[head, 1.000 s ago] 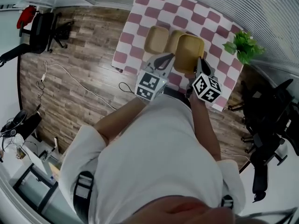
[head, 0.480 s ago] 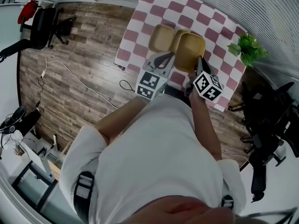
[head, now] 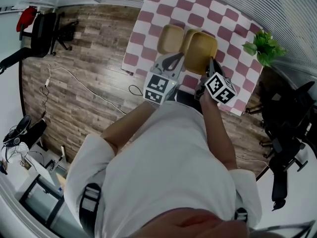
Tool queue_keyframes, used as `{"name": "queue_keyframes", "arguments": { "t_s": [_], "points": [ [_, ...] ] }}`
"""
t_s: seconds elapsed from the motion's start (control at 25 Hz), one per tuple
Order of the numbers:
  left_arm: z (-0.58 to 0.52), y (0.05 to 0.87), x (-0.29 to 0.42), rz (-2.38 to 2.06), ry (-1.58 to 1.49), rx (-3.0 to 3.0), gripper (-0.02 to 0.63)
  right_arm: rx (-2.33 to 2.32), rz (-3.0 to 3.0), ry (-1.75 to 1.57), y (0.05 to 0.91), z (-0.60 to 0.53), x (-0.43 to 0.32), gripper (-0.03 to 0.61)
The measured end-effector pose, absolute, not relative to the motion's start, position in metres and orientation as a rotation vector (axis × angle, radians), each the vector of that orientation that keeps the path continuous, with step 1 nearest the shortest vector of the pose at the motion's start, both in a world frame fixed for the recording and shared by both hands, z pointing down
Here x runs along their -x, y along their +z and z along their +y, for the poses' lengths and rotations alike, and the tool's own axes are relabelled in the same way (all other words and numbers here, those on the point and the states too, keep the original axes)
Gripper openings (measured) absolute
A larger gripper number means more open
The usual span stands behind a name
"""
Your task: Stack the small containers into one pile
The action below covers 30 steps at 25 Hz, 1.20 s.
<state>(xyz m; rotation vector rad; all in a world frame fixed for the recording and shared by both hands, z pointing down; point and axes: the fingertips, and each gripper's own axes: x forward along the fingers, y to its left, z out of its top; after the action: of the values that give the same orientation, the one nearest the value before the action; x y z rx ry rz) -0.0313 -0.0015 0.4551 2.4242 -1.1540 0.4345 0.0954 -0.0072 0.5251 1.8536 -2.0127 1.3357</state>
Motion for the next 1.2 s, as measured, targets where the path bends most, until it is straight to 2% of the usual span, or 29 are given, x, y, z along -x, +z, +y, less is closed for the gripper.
{"name": "queue_keyframes", "arguments": {
  "t_s": [0.76, 1.2],
  "points": [
    [-0.044, 0.546, 0.041, -1.137, 0.527, -2.354, 0.035, -1.879, -1.852, 1.294, 0.623, -0.051, -0.085, 0.04],
    [-0.041, 0.568, 0.045, -1.119, 0.559, -2.309, 0.035, -1.834, -1.846, 1.296, 0.643, -0.053, -0.076, 0.048]
  ]
}}
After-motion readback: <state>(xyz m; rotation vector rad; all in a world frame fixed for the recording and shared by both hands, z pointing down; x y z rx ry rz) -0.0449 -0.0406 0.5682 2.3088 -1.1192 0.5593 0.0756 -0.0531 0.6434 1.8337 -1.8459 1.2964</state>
